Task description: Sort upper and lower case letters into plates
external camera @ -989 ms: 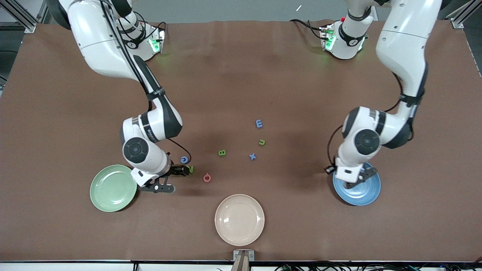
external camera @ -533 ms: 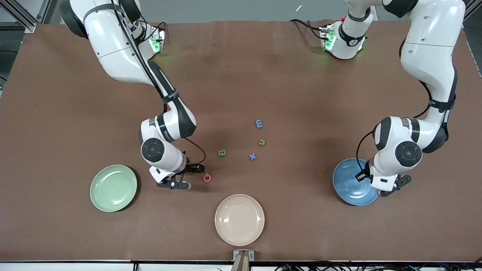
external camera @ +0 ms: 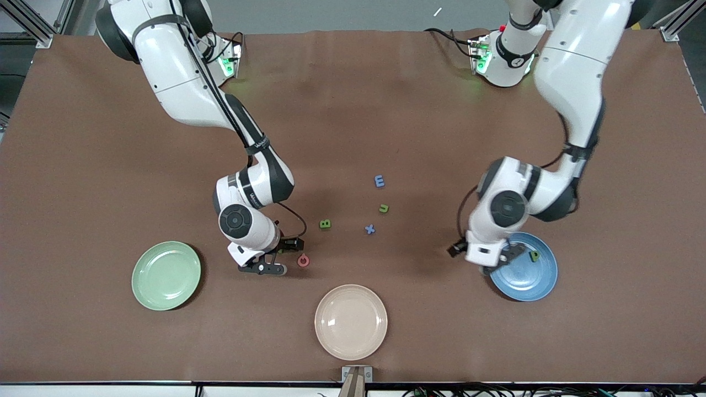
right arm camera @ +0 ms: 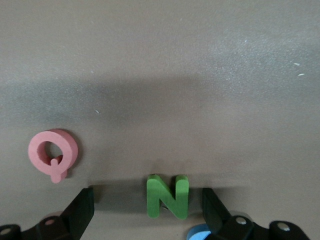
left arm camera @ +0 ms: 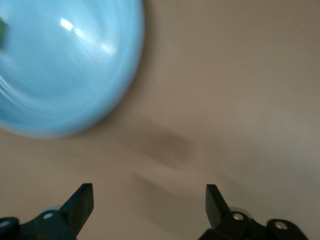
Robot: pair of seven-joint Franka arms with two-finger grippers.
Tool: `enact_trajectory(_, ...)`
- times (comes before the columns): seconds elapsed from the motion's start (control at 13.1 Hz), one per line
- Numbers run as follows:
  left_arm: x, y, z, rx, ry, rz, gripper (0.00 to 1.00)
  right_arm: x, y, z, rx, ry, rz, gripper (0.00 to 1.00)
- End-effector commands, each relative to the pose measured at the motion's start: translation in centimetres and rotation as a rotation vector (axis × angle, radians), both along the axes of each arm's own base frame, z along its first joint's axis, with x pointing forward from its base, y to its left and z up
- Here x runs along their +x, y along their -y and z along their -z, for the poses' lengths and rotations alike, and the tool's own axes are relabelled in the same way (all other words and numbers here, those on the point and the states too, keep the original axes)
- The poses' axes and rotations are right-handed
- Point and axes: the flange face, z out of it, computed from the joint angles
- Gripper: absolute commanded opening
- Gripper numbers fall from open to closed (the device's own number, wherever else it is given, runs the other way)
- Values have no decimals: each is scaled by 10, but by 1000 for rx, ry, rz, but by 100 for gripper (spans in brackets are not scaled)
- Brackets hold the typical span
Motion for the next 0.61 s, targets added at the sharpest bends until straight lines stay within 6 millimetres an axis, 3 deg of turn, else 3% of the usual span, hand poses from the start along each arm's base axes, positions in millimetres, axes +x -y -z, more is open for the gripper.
enact_trajectory(0.0,-30,57,9,8,4,-49,92,-3,2,1,-20,-1,-19,60)
enact_trajectory(0.15,-61,112,21,-13,29,-135,88,-2,3,-1,-21,1,-17,38)
enact_trajectory(0.38,-78,148,36,-74,81,-357,83,1,8,-3,-20,5,-6,19)
enact_trajectory(0.53,-83,156,41,-78,83,-440,79,5,14,-6,-22,9,6,12)
